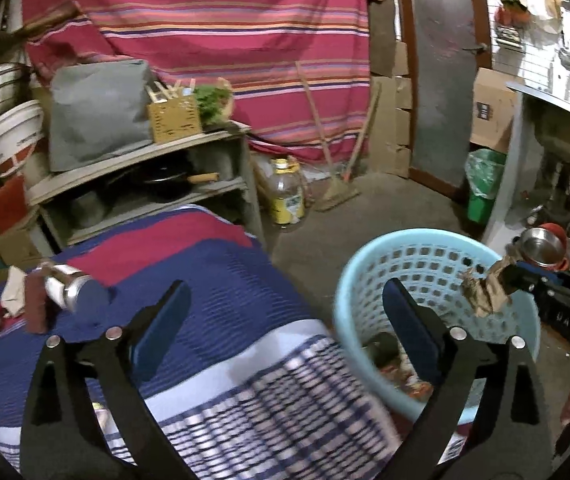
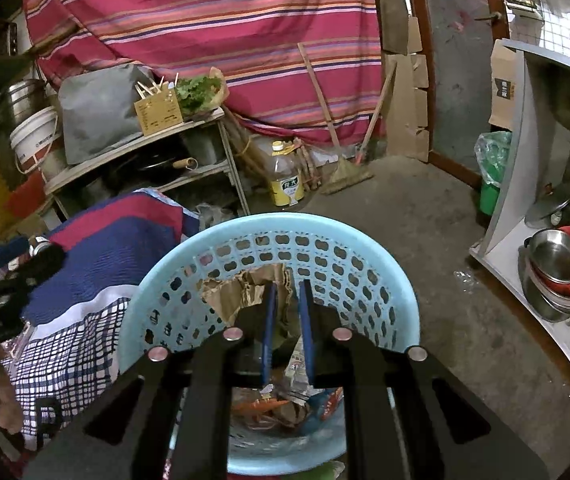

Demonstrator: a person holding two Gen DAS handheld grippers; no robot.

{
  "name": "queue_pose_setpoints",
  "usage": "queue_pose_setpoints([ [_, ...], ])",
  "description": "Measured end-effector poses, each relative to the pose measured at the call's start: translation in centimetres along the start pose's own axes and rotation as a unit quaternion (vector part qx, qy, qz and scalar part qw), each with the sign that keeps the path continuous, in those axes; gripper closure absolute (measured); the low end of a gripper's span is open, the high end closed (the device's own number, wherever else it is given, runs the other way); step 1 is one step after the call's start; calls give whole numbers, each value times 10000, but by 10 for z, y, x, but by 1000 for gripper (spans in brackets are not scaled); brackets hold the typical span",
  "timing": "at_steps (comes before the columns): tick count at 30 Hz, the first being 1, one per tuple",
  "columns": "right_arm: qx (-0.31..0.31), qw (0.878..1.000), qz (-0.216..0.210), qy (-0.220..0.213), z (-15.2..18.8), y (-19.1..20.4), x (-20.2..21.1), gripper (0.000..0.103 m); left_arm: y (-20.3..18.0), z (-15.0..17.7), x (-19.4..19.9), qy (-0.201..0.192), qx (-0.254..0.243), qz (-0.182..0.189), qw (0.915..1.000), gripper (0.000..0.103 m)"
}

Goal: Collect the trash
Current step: 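Open the left tool to drop the bag while the right tool drops the paper, then move both open tools back over the table items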

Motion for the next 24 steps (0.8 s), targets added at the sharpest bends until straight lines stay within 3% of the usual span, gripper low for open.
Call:
queue_pose_setpoints([
  [3,-49,10000,70,15,-4,2,-4,89,21,3,6,-27,82,-156,9998,6],
  [5,-98,9998,164,62,-5,3,-8,79,38,6,10,-38,175,-267,9995,6],
  [7,-137,9995,293,7,-6,4,-8,37,56,10,15,-31,292,-346,9990,6],
  [11,-89,9989,453,84,-1,9,-10,32,90,19,23,-16,483,-525,9974,6],
  [13,-110,9987,491,53,2,13,-6,23,112,28,27,48,638,-631,9960,6],
  [15,-63,9984,556,-10,5,22,0,21,132,38,31,114,793,-665,9946,6],
  [24,421,9977,336,-418,9,104,35,13,216,85,70,150,1385,-1129,9838,6],
])
Point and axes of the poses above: each gripper's, at about its wrist camera, not at the fingertips, and x roughly against the way its jaws point, y to its left, z to its underside, the point moved 6 cm from there along -x, roughly the way its jaws point, and after that the axes turned 13 degrees about y, right-handed, at the moved point
